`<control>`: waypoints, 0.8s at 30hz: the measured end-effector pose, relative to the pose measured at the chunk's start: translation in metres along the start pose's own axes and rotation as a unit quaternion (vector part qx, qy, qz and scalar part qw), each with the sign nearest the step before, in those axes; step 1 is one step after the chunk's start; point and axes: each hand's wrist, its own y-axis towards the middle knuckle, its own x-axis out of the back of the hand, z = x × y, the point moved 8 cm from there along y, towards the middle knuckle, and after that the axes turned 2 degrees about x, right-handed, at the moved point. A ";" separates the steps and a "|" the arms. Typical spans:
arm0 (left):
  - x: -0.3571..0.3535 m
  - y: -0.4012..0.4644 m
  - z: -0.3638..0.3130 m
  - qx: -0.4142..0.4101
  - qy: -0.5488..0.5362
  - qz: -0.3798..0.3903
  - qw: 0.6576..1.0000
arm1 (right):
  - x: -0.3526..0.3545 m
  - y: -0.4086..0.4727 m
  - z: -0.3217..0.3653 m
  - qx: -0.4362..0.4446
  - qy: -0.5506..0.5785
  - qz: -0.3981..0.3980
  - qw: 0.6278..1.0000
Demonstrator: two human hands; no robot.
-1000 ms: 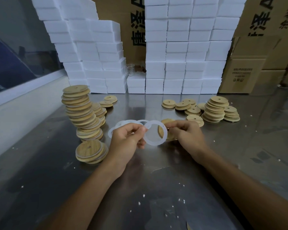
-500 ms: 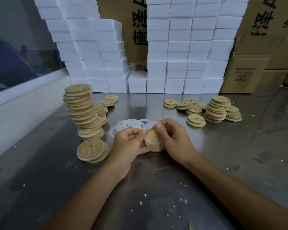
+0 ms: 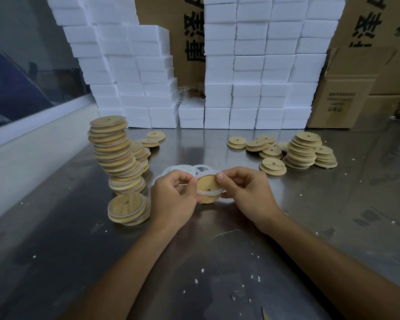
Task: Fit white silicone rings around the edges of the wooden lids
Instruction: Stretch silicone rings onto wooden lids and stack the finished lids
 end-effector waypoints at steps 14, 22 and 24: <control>0.005 0.003 0.000 -0.002 0.013 -0.009 1.000 | 0.004 -0.001 -0.007 -0.073 0.051 0.004 0.996; 0.004 0.005 0.000 0.015 0.001 0.020 1.000 | 0.005 0.002 -0.016 -0.141 0.096 0.078 0.982; 0.003 0.005 -0.002 0.013 -0.002 0.030 0.999 | 0.005 0.002 -0.019 -0.154 0.103 0.088 0.979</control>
